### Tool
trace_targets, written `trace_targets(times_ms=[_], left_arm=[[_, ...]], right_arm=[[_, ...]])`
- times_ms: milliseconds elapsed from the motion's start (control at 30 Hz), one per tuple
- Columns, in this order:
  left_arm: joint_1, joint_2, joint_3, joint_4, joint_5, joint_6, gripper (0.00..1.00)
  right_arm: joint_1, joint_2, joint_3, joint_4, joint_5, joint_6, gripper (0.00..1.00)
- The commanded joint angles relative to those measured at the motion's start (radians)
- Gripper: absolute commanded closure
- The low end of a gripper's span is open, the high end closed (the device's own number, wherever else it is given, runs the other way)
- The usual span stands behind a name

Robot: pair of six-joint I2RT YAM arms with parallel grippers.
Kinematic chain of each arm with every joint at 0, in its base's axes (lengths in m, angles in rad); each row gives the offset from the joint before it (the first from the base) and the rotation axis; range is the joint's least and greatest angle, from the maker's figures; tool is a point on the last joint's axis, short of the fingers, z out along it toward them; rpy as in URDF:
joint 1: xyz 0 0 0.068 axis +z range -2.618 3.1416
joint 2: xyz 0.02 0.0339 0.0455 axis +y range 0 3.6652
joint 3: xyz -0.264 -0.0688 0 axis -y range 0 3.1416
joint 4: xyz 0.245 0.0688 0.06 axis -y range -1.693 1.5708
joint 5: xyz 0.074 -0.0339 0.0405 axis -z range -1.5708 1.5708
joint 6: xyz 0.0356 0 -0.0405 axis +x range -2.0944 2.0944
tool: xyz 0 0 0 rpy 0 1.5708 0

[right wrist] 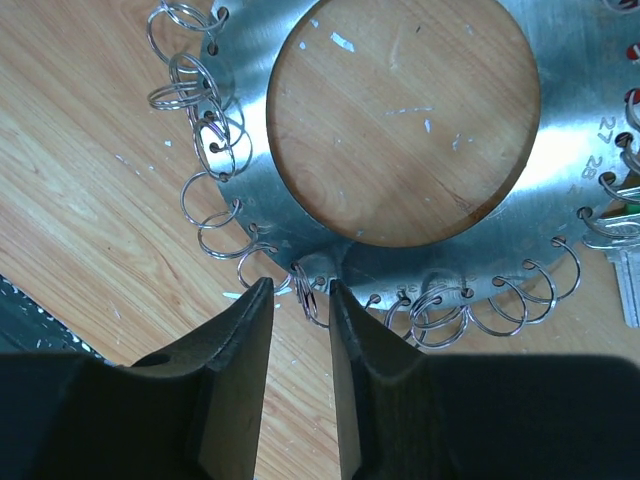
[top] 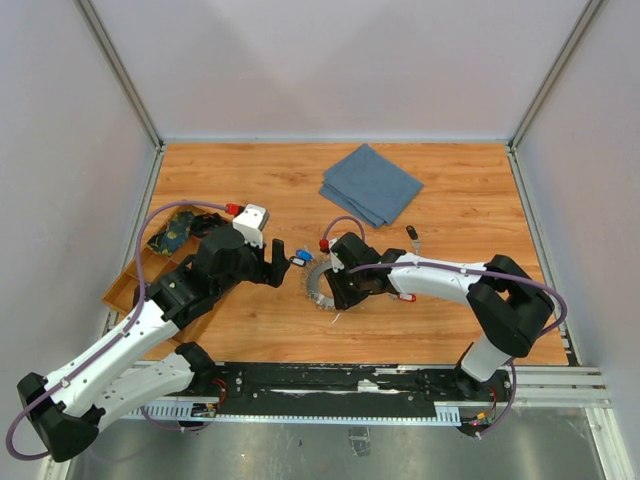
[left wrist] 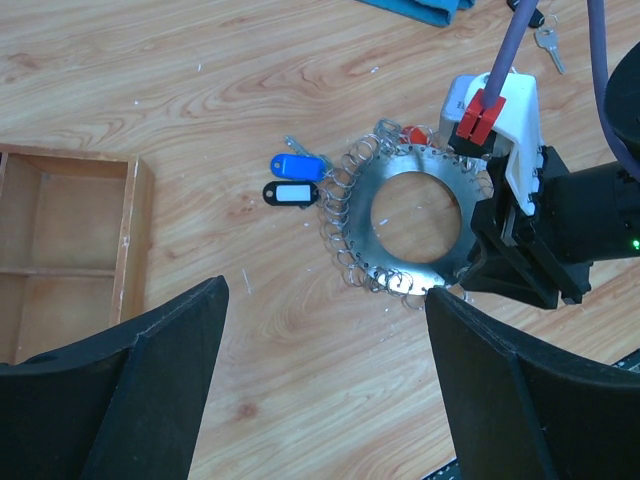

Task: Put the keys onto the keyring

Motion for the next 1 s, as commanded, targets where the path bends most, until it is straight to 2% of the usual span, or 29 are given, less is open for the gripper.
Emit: trace_targets(times_ms=[0, 300, 567, 700, 967], left_arm=[[0.003, 0.004, -0.008, 0.012, -0.012, 0.009, 0.15], [0.003, 0.009, -0.008, 0.012, -0.017, 0.008, 0.15], [0.002, 0.007, -0.008, 0.011, -0.026, 0.005, 0.15], [0.003, 0.005, -0.007, 0.011, -0.028, 0.003, 0.15], [0.003, -0.065, 0.006, 0.028, -0.035, -0.026, 0.15]], right_arm=[[0.021, 0.018, 0.030, -0.037, -0.012, 0.002, 0.71], [0.024, 0.015, 0.036, -0.048, 0.003, 0.006, 0.82], [0.024, -0.010, 0.027, -0.055, 0.005, -0.005, 0.99], [0.024, -0.061, 0.016, -0.067, 0.006, -0.030, 0.99], [0.024, -0.273, -0.003, -0.125, 0.076, -0.148, 0.99]])
